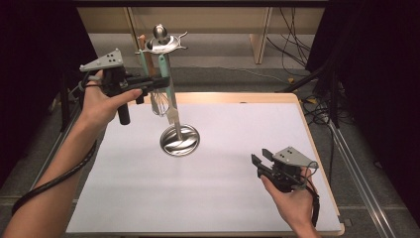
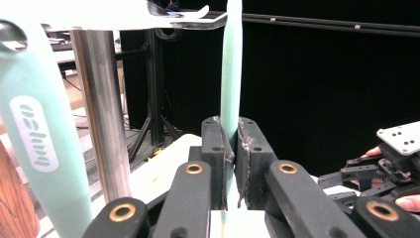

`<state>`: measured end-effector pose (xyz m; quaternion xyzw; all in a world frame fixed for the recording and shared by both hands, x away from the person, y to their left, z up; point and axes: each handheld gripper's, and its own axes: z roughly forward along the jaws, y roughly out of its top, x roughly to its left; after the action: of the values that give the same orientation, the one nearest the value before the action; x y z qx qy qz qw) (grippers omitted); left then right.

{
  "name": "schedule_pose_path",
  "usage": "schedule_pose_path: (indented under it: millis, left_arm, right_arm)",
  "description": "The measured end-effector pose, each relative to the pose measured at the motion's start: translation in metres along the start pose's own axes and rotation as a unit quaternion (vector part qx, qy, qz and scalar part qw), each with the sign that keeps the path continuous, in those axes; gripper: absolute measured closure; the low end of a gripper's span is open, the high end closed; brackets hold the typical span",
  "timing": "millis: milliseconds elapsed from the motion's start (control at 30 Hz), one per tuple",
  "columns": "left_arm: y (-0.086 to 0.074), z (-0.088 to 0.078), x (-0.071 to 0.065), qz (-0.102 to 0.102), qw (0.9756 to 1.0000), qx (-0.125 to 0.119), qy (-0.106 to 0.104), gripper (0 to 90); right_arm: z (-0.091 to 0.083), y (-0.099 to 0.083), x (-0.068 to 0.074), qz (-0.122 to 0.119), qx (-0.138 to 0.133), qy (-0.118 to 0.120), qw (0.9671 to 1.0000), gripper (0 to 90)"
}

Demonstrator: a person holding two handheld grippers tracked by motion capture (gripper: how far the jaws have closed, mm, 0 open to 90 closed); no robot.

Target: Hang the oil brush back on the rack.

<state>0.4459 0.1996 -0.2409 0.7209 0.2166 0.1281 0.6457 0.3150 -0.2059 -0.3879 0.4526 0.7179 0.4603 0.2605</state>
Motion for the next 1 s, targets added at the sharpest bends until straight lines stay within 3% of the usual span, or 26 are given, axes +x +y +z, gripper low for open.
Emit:
schedule_pose_path:
  millis: [67, 100, 133, 167, 400, 500, 567, 667, 700, 800, 867, 933, 1000]
  left_arm:
    - [0.000, 0.000, 0.000, -0.003, 1.0000, -0.001, -0.001, 83.1]
    - [0.000, 0.000, 0.001, -0.005, 1.0000, -0.001, -0.003, 83.1]
    - [0.000, 0.000, 0.001, -0.006, 1.0000, -0.002, -0.004, 83.0]
    - [-0.001, 0.000, 0.001, -0.008, 1.0000, -0.003, -0.005, 83.0]
    - [-0.002, -0.001, 0.004, -0.024, 0.9996, -0.008, -0.015, 82.4]
    - [-0.002, -0.001, 0.005, -0.029, 0.9994, -0.009, -0.016, 82.1]
    - [-0.003, -0.002, 0.006, -0.033, 0.9992, -0.011, -0.018, 82.0]
    - [-0.004, -0.003, 0.007, -0.042, 0.9987, -0.015, -0.024, 81.9]
    - [-0.004, -0.003, 0.007, -0.045, 0.9986, -0.016, -0.024, 81.8]
    - [-0.005, -0.003, 0.008, -0.047, 0.9985, -0.016, -0.025, 81.6]
    - [-0.005, -0.004, 0.009, -0.049, 0.9984, -0.016, -0.024, 81.9]
    - [-0.005, -0.004, 0.010, -0.053, 0.9982, -0.017, -0.024, 82.0]
    - [-0.006, -0.004, 0.011, -0.054, 0.9982, -0.018, -0.022, 82.0]
  right_arm:
    - [0.002, -0.001, 0.000, -0.008, -0.017, -0.004, 0.9998, 58.2]
    - [-0.001, 0.001, -0.002, -0.017, -0.004, -0.003, 0.9998, 58.2]
    - [0.001, 0.000, -0.001, -0.015, -0.018, -0.006, 0.9997, 58.2]
    - [0.000, 0.001, -0.001, -0.015, -0.004, 0.000, 0.9999, 58.2]
    - [0.001, 0.000, -0.002, -0.025, -0.008, -0.003, 0.9997, 58.2]
    - [0.000, 0.000, 0.002, 0.004, -0.005, -0.004, 1.0000, 58.2]
    - [-0.001, 0.000, 0.000, -0.005, 0.000, -0.003, 1.0000, 58.3]
    - [0.001, -0.002, 0.001, -0.002, -0.014, -0.007, 0.9999, 58.3]
    - [0.001, -0.001, 0.002, 0.008, -0.009, -0.006, 0.9999, 58.3]
    - [0.001, -0.001, 0.001, 0.006, -0.007, -0.006, 0.9999, 58.4]
    - [0.000, 0.000, 0.001, 0.001, 0.001, -0.001, 1.0000, 58.5]
    - [0.001, 0.000, -0.003, -0.027, -0.009, -0.004, 0.9996, 58.5]
    - [0.001, 0.000, -0.002, -0.027, -0.008, -0.004, 0.9996, 58.5]
